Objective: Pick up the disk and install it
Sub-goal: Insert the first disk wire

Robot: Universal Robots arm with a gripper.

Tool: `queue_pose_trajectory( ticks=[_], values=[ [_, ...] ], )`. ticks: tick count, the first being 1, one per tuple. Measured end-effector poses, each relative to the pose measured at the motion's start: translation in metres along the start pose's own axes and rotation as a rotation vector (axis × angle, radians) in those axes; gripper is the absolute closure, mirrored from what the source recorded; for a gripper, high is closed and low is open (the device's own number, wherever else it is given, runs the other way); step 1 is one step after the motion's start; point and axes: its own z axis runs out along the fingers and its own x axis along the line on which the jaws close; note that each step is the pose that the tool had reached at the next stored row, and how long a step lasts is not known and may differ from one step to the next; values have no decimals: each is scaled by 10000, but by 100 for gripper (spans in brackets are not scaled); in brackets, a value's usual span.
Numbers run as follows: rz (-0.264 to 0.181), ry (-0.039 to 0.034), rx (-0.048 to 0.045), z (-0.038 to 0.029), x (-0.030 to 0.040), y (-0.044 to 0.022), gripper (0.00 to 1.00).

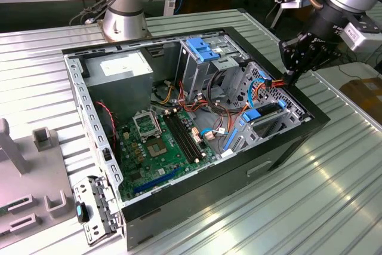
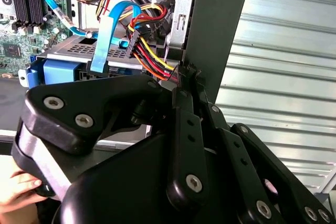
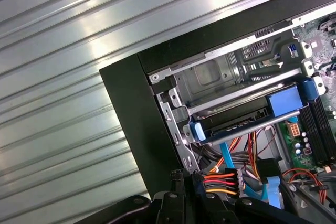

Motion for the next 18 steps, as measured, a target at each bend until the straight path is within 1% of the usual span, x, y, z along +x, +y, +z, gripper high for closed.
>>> queue_pose_trajectory(
  ticks=[2, 3, 4, 5, 6, 9, 11, 12, 13, 14, 16, 17, 18],
  values=[
    [58, 3, -2, -1, 0, 0, 83],
    [168, 9, -5, -1, 1, 0, 83],
    [426, 22, -8, 0, 1, 0, 83],
    [781, 41, -14, 0, 1, 0, 83],
    [1000, 53, -17, 0, 0, 0, 83],
    [1217, 65, -21, -1, 0, 0, 83],
    [1273, 68, -21, -7, -28, 11, 83],
    [1440, 75, -22, -8, -33, 13, 83],
    [1716, 90, -27, -8, -32, 12, 83],
    [2174, 115, -36, -8, -33, 13, 83],
    [2541, 135, -42, -8, -33, 13, 83],
    [2883, 153, -47, -8, -33, 13, 83],
    [3080, 163, -50, -7, -33, 13, 83]
  ],
)
